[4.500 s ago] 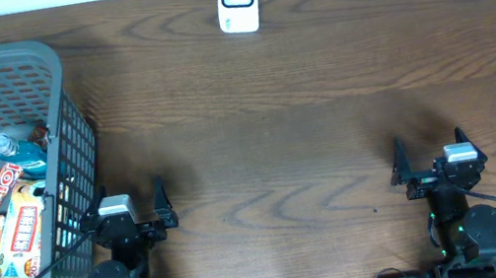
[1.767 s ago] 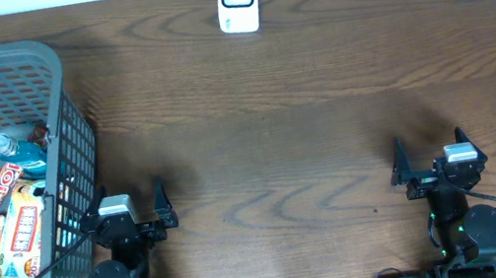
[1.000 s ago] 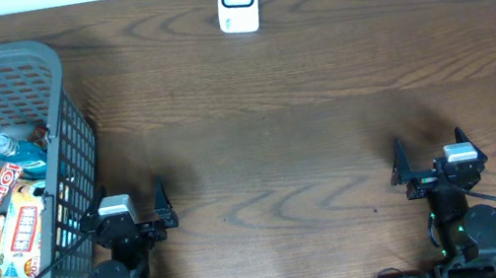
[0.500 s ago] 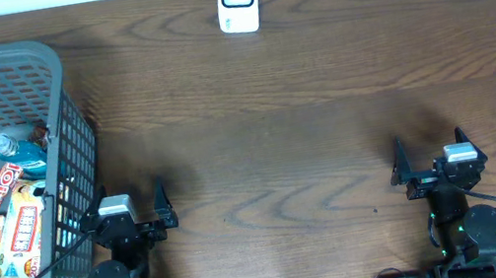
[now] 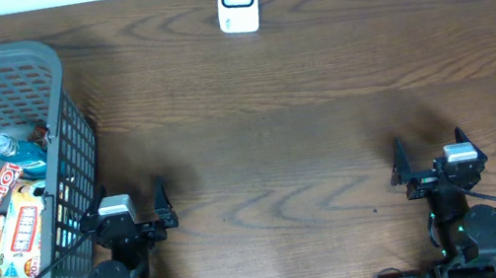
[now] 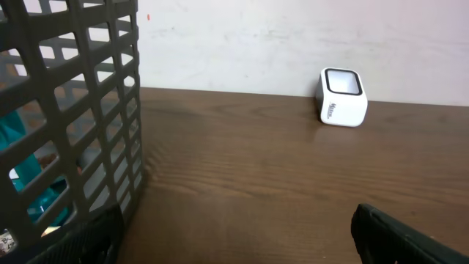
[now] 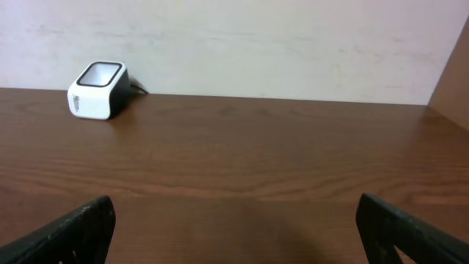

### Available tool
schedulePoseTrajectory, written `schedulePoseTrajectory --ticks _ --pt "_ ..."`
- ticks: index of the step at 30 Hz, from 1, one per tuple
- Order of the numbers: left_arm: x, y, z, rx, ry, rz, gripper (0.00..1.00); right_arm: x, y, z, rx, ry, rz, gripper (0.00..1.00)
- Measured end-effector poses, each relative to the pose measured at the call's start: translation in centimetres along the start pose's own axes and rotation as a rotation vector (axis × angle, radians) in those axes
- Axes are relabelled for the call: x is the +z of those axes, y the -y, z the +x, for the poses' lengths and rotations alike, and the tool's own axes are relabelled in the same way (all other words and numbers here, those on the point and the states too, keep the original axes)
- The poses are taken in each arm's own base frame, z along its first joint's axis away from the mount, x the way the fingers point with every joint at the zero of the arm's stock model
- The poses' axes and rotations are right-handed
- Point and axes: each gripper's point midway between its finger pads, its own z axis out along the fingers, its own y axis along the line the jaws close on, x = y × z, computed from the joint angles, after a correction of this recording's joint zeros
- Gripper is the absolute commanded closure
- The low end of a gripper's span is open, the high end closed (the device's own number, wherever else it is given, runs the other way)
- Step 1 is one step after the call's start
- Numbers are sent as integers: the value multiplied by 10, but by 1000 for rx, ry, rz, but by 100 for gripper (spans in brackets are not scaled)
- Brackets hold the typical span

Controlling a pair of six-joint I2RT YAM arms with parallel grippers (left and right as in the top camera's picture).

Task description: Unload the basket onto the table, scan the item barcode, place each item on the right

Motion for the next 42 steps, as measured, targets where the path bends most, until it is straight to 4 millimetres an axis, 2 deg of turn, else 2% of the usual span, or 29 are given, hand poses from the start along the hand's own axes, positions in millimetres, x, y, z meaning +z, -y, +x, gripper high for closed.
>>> schedulePoseTrajectory --ticks 10,18,20,22,29,36,42 --pt "0 2 -1 -20 5 11 1 0 0 0 0 0 0 1" --pt "-4 32 -4 -152 -14 185 1 0 0 0 0 0 0 1" --pt "-7 40 -9 -177 -15 229 1 0 0 0 0 0 0 1" --pt "-11 46 -22 -199 -3 263 1 0 0 0 0 0 0 1" --pt "-26 62 -91 -262 17 335 1 0 0 0 0 0 0 1" --pt "-27 69 -160 -294 -193 302 1 0 0 0 0 1 1 1" --pt "-24 69 -218 -184 -360 256 1 0 0 0 5 0 1 1"
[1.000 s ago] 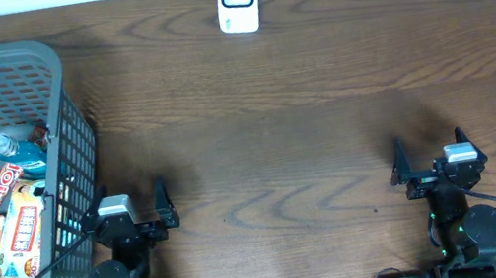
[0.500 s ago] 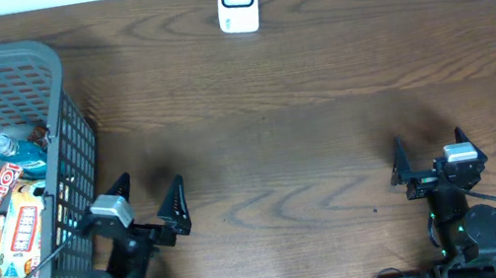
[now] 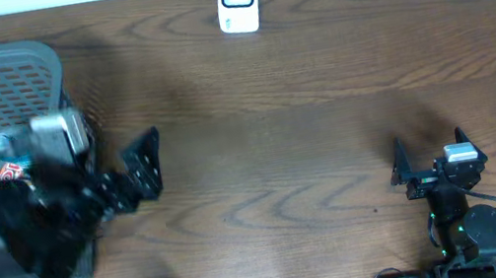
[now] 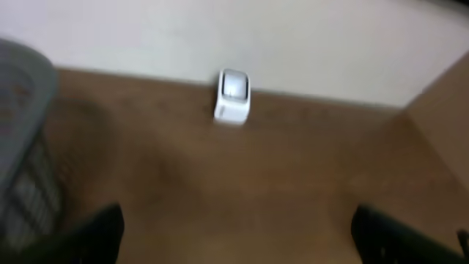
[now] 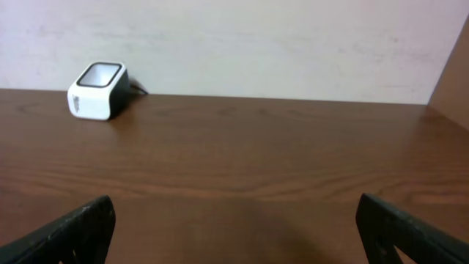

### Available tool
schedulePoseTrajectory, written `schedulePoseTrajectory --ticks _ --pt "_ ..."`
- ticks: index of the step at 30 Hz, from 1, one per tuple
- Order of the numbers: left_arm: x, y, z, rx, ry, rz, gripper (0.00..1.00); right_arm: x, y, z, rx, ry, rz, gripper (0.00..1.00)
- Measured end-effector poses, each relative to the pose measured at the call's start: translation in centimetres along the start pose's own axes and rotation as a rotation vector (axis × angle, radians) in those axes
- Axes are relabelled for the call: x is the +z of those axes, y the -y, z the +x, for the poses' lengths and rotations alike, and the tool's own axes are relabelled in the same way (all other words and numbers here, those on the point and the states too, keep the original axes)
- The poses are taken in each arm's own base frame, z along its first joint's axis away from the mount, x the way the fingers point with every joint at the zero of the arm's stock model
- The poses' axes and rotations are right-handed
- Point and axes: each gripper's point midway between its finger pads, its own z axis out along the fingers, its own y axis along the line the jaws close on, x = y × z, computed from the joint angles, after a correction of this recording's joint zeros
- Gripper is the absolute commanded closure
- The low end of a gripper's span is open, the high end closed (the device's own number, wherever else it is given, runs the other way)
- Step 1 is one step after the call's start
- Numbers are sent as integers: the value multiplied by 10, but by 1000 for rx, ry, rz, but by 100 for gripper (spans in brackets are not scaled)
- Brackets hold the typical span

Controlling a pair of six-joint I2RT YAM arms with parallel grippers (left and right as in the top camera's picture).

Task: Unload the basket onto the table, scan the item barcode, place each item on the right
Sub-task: 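Reach the left gripper into the basket and grasp the blue spray bottle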

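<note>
The white barcode scanner stands at the far edge of the table, and shows again as the scanner and scanner in the wrist views. The items lie in the grey basket at the left, mostly hidden under my raised left arm; a red packet peeks out. My left gripper is open and empty, high beside the basket, one of its fingers sticking out to the right. My right gripper rests open and empty near the front right.
The basket wall fills the left edge of the blurred left wrist view. A brown panel rises at the table's right end. Bare wooden tabletop lies between the arms and the scanner.
My left arm has risen from its low rest by the basket's front corner and now hangs higher and farther back, over the basket's right side. Its gripper is still open. The right arm has not moved.
</note>
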Motion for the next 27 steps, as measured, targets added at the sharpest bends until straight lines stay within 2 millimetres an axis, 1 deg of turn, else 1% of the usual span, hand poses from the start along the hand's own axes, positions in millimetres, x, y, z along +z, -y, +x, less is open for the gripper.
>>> schedulePoseTrajectory --ticks 1,4,7,9,12,15,18,22,24,27 --pt "-2 2 -7 15 -15 -4 1 0 0 0 0 0 0 1" --pt "0 2 -9 28 -90 -15 1 0 0 0 2 0 0 1" --pt "11 -2 -7 33 -129 -23 1 0 0 0 2 0 0 1" --pt "20 -12 -6 11 -147 -64 2 0 0 0 2 0 0 1" --pt "32 -45 -6 -84 -162 -237 2 0 0 0 2 0 0 1" --pt "33 -85 -12 -181 -154 -431 2 0 0 0 2 0 0 1" --pt "26 -119 -26 -284 -124 -575 2 0 0 0 2 0 0 1" --pt "10 -171 -45 -462 -45 -752 2 0 0 0 2 0 0 1" --pt "4 -197 -46 -549 -19 -828 2 0 0 0 2 0 0 1" --pt "3 -232 -36 -645 -31 -918 2 0 0 0 2 0 0 1"
